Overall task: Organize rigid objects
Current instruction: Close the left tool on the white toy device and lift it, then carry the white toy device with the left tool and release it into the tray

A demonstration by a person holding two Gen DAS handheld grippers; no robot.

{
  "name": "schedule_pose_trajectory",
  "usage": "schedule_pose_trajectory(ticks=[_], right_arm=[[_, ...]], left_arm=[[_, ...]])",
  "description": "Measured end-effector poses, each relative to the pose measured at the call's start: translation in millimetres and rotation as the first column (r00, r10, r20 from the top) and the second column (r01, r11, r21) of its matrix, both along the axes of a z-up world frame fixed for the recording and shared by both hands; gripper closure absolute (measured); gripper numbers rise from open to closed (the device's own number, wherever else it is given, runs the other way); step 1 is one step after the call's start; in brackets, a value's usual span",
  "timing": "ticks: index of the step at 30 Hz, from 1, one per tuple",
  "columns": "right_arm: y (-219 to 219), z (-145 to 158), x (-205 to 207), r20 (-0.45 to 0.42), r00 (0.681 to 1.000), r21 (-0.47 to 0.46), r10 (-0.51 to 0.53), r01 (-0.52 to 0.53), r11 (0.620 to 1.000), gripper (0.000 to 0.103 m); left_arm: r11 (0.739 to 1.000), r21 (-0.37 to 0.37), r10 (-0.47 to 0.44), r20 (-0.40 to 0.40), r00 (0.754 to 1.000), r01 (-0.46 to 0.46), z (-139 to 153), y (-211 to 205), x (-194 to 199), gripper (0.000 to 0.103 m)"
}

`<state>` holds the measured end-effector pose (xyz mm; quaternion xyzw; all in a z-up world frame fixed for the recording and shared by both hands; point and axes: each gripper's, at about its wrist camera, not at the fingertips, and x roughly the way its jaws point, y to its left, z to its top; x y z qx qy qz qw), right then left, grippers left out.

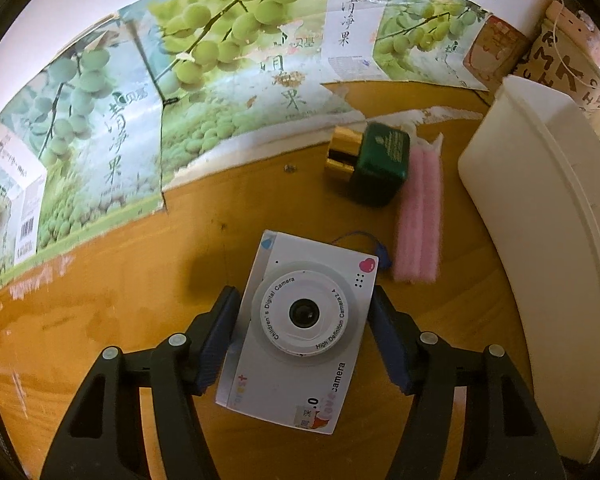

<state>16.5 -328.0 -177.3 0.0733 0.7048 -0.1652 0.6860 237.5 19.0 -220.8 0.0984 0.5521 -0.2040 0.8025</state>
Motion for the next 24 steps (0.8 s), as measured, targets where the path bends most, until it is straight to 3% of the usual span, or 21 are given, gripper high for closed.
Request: schedule_pose_trajectory(ticks=[12,24], right_arm=[[3,3,-7,0.028,0.999,0.005,0.017,-0.018,1.000,0.086],[2,4,-10,0.041,0.997,0.028,0.069,-0.070,0.997,0.086]], left_arm=[[0.995,-0.042,0.089,-0.036,0.995,-0.091,6,23,-49,0.038],[0.982,-0.077,0.174,-0.016,0.985,-0.174,30,42,-91,0.040]])
